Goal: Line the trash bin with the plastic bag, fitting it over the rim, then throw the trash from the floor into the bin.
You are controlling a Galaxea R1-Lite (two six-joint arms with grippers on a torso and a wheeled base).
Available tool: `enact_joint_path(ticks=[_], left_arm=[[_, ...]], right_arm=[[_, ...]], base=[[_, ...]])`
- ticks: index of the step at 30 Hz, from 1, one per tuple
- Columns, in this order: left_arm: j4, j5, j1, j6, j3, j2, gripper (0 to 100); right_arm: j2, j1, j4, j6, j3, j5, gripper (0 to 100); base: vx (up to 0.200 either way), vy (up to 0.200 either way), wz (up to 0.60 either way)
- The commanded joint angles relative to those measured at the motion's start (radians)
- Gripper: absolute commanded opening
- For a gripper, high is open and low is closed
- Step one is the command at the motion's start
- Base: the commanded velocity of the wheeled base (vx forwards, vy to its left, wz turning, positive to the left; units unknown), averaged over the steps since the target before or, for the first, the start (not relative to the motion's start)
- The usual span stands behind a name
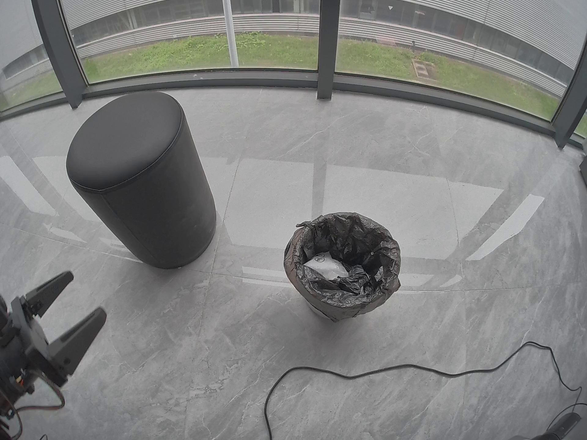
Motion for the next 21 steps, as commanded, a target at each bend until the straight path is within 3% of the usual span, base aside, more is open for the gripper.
enact_joint_path(ticks=[1, 3, 4, 9, 14, 17, 21], left_arm=[[0.816, 0.02, 0.073, 0.135, 0.099, -0.868, 100], [0.802, 0.069, 0.073, 0.159, 0.099, -0.868, 100], [0.801, 0.144, 0.075, 0.159, 0.099, -0.868, 100], [0.822, 0.644, 0.073, 0.116, 0.099, -0.868, 100], [0.856, 0.592, 0.075, 0.168, 0.099, -0.866, 100], [0.913, 0.492, 0.073, 0.174, 0.09, -0.866, 100], [0.899, 0.48, 0.073, 0.174, 0.094, -0.866, 100]], right_arm=[[-0.632, -0.075, 0.361, 0.079, 0.46, -0.076, 0], [-0.632, -0.074, 0.341, 0.101, 0.463, -0.081, 0], [-0.632, -0.074, 0.317, 0.107, 0.47, -0.084, 0], [-0.631, -0.075, 0.311, 0.107, 0.472, -0.086, 0], [-0.625, -0.075, 0.311, 0.105, 0.472, -0.086, 0], [-0.623, -0.071, 0.309, 0.102, 0.472, -0.07, 0], [-0.632, -0.074, 0.309, 0.096, 0.473, -0.07, 0]], base=[[0.0, 0.0, 0.0], [0.0, 0.0, 0.0], [0.0, 0.0, 0.0], [0.0, 0.0, 0.0], [0.0, 0.0, 0.0], [0.0, 0.0, 0.0], [0.0, 0.0, 0.0]])
